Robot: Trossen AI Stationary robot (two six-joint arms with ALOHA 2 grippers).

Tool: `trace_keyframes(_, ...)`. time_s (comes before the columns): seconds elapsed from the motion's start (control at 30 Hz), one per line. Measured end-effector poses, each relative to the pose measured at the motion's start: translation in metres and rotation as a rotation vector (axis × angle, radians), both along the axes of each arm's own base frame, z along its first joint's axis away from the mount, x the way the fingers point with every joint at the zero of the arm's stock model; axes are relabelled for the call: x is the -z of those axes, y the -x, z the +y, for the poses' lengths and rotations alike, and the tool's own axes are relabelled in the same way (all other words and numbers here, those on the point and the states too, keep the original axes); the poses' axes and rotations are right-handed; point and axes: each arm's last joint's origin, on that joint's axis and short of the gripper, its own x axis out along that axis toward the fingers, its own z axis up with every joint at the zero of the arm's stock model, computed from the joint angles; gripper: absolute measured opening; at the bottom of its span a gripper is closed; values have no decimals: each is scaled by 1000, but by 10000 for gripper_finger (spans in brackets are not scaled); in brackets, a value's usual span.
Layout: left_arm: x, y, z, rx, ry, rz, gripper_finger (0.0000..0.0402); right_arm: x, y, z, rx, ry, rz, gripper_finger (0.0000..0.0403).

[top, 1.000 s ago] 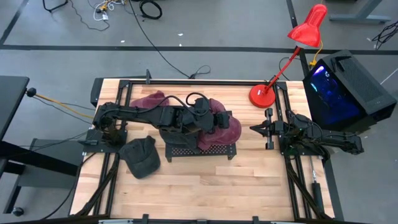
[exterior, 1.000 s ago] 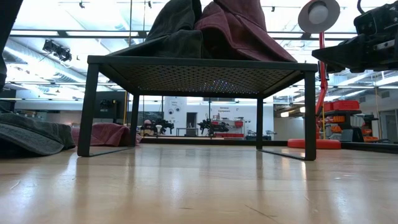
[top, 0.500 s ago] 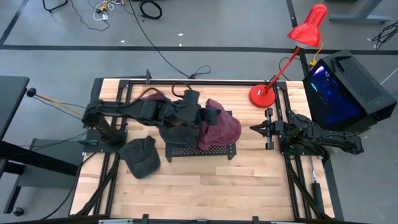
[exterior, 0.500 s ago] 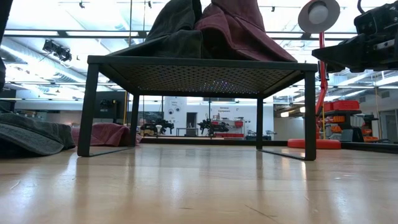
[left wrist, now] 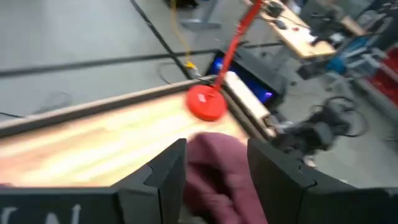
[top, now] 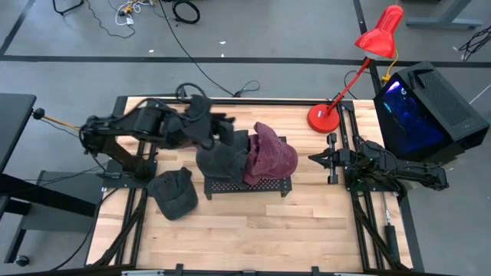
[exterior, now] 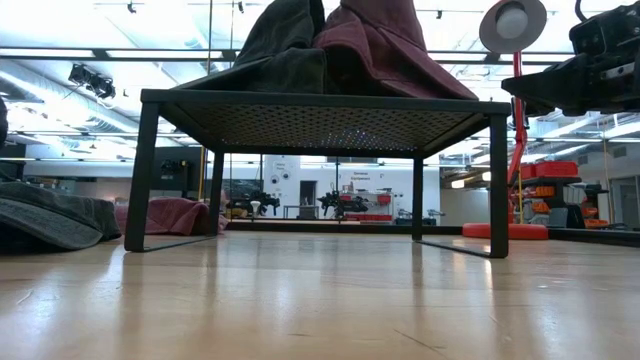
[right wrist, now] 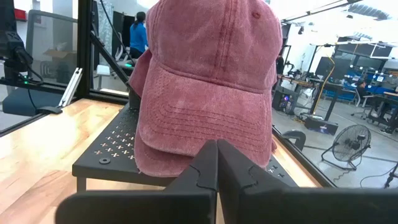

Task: Pick & Place hat
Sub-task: Stack the black cap on top of the black cap on the shelf

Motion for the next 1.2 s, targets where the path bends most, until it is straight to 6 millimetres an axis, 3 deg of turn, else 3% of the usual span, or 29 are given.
trace_keyframes(0.27, -6, 41, 16, -37, -64, 153, 177, 0, 0, 0, 0, 0, 0, 4)
trace_keyframes(0.43, -4, 55, 16, 30, -99, 276, 177, 0, 0, 0, 0, 0, 0, 4)
trace_keyframes(0.83, 6, 82, 14, 181, 64, 475, 177, 0, 0, 0, 0, 0, -2, 4)
trace_keyframes(1.2, 47, 104, 15, 186, 138, 567, 177, -1, 0, 0, 0, 1, -8, 4)
